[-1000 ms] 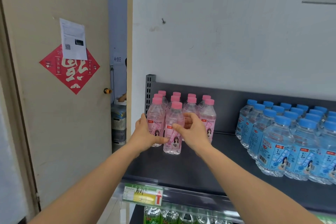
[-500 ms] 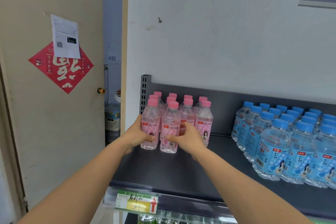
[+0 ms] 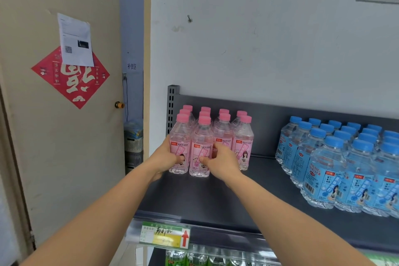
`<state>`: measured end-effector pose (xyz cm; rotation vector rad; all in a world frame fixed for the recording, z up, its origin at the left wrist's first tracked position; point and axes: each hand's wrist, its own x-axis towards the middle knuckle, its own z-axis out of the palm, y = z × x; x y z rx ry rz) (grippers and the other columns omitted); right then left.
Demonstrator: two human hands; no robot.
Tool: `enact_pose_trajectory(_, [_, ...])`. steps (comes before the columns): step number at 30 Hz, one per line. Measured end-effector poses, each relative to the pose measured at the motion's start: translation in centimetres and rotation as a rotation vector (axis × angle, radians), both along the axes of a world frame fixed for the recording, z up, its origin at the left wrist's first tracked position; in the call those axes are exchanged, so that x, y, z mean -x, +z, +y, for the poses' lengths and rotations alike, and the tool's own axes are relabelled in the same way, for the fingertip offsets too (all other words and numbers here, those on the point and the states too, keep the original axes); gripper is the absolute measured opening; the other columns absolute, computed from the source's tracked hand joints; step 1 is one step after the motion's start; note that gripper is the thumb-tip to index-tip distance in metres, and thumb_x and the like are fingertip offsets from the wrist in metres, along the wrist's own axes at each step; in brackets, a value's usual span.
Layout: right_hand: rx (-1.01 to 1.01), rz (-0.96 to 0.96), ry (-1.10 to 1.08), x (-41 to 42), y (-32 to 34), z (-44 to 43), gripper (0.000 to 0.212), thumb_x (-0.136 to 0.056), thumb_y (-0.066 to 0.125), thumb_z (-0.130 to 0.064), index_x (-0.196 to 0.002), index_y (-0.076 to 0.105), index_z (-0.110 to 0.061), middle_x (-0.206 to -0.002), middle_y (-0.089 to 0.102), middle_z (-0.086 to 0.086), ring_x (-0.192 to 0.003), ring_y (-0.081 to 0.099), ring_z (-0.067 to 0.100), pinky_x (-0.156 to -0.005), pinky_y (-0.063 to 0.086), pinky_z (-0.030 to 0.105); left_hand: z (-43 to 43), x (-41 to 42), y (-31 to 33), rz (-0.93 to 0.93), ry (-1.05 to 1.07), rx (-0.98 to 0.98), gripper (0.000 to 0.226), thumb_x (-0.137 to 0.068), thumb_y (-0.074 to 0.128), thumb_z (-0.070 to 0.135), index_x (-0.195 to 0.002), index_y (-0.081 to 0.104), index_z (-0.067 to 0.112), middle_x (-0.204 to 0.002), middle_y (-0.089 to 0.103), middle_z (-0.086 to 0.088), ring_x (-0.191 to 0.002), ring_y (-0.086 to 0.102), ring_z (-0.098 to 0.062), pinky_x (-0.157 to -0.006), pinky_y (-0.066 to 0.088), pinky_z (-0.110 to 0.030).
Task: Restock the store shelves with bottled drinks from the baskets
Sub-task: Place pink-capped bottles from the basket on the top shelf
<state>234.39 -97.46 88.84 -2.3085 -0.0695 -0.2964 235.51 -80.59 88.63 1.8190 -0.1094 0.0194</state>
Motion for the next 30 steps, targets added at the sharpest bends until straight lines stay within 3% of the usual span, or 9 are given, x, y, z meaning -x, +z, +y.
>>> enact_pose_trajectory(4, [0.067, 0.019, 0.017, 0.9, 0.5, -0.3, 0.052, -0.086, 0.069, -0.034, -0.131, 0.051, -0.017, -0.123, 0.061, 0.001, -0.113, 0.058, 0.023, -0.094, 0.049, 0.039, 0.0, -0.3, -0.3, 0.068, 0.082, -0.098, 0.055, -0.086, 0.062, -0.002, -0.131, 0.033, 0.012, -0.122, 0.059, -0.009, -0.112, 0.056, -0.023, -0.102, 0.045, -0.040])
enact_pose_trajectory(7, [0.073, 0.019, 0.007, 2.1, 0.8, -1.5, 0.064, -0.087, 0.068, -0.031, -0.143, 0.040, -0.016, -0.135, 0.054, 0.004, -0.122, 0.053, 0.024, -0.100, 0.045, 0.038, -0.6, 0.1, -0.2, 0.066, 0.172, -0.164, 0.057, -0.087, 0.061, 0.002, -0.135, 0.030, 0.005, -0.116, 0.059, -0.009, -0.105, 0.056, -0.023, -0.095, 0.047, -0.039])
enact_pose_trajectory(10, [0.073, -0.022, -0.012, 3.6, 1.2, -3.1, 0.045, -0.089, 0.066, -0.029, -0.131, 0.054, -0.016, -0.123, 0.062, 0.002, -0.111, 0.058, 0.020, -0.092, 0.047, 0.032, -1.6, 1.0, 0.3, 0.027, 0.258, -0.221, 0.062, -0.087, 0.059, 0.003, -0.139, 0.026, 0.002, -0.117, 0.056, -0.011, -0.101, 0.055, -0.024, -0.084, 0.047, -0.036])
enact_pose_trajectory(15, [0.071, -0.131, -0.047, 6.5, 1.7, -6.3, 0.021, -0.087, 0.067, -0.031, -0.105, 0.069, -0.021, -0.098, 0.068, -0.006, -0.093, 0.063, 0.011, -0.083, 0.051, 0.028, -3.7, 3.8, 1.6, -0.079, 0.392, -0.328, 0.066, -0.083, 0.064, 0.010, -0.138, 0.029, 0.003, -0.129, 0.046, -0.018, -0.114, 0.051, -0.034, -0.092, 0.048, -0.044])
enact_pose_trajectory(18, [0.109, -0.208, -0.055, 9.4, 1.4, -9.2, 0.019, -0.087, 0.065, -0.029, -0.105, 0.068, -0.023, -0.095, 0.068, -0.010, -0.089, 0.062, 0.009, -0.082, 0.052, 0.031, -5.8, 6.8, 2.0, -0.166, 0.437, -0.484, 0.059, -0.084, 0.059, 0.009, -0.137, 0.033, 0.007, -0.129, 0.040, -0.020, -0.117, 0.042, -0.036, -0.089, 0.045, -0.043])
enact_pose_trajectory(22, [0.157, -0.280, -0.049, 14.3, 0.5, -13.8, 0.021, -0.088, 0.062, -0.024, -0.108, 0.067, -0.023, -0.089, 0.066, -0.010, -0.087, 0.060, 0.011, -0.080, 0.051, 0.033, -9.6, 11.0, 2.0, -0.286, 0.418, -0.615, 0.048, -0.087, 0.061, 0.012, -0.133, 0.046, 0.011, -0.135, 0.041, -0.019, -0.125, 0.038, -0.037, -0.102, 0.038, -0.044])
enact_pose_trajectory(30, [0.175, -0.254, -0.080, 25.2, -2.8, -24.6, 0.023, -0.088, 0.061, -0.017, -0.110, 0.067, -0.019, -0.103, 0.068, -0.003, -0.091, 0.061, 0.014, -0.086, 0.051, 0.034, -20.3, 21.7, -0.9, -0.484, 0.250, -0.582, 0.028, -0.090, 0.060, 0.017, -0.118, 0.061, 0.014, -0.119, 0.052, -0.008, -0.118, 0.045, -0.028, -0.099, 0.038, -0.038])
